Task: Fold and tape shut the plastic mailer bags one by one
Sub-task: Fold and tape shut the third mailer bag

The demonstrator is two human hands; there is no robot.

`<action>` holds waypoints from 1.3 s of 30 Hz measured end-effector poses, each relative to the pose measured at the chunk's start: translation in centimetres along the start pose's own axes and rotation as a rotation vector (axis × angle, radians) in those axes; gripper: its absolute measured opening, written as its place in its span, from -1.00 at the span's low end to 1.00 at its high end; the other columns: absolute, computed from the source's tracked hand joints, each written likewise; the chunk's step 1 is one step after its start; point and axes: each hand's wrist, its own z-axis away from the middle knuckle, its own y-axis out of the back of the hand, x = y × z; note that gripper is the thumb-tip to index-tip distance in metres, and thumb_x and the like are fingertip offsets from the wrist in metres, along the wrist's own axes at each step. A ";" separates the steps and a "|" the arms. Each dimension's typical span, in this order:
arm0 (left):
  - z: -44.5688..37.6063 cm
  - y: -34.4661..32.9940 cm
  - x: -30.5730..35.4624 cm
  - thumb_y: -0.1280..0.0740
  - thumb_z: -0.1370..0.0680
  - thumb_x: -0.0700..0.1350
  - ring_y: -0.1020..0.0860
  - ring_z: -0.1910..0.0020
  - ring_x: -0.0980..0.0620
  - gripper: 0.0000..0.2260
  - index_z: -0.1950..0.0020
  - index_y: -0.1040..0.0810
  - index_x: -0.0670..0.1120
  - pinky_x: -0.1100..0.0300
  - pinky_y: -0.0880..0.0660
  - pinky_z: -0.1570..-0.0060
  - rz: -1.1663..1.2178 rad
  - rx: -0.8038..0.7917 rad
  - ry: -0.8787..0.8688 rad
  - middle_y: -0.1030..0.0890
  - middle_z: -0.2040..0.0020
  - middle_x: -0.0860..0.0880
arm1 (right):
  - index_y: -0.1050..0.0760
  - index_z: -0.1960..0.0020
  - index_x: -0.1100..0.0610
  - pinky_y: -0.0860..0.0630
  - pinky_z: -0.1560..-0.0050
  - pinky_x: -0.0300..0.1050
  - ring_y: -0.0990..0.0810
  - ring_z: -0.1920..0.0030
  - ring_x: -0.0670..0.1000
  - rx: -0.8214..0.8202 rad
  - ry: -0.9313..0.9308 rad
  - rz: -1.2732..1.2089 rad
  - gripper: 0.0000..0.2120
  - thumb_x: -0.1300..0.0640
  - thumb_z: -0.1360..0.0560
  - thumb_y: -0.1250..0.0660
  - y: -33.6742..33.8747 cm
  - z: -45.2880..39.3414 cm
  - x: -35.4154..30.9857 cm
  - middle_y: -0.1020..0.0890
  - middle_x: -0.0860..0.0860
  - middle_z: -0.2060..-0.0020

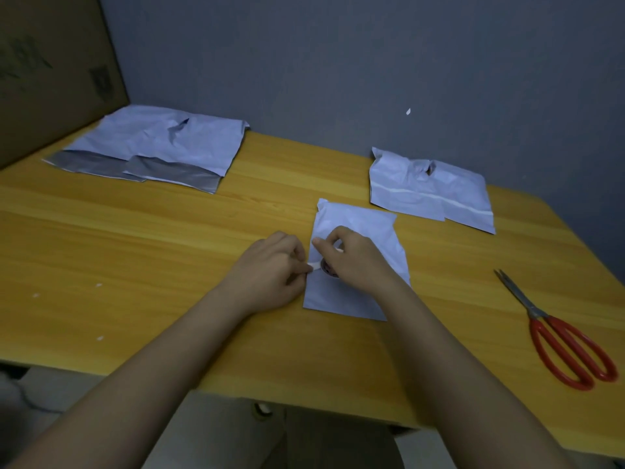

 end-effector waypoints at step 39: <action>-0.2 -2.8 3.6 -0.14 -0.50 0.01 -0.54 0.19 -0.11 -0.67 0.10 -0.66 -0.10 0.09 -0.48 0.31 -0.110 0.131 0.311 -0.60 0.15 -0.01 | -0.46 0.30 0.37 -0.44 0.25 -0.16 -0.50 0.36 -0.03 0.096 0.173 -0.471 -0.54 -0.01 -0.55 -0.30 -0.6 -0.3 4.2 -0.53 0.06 0.45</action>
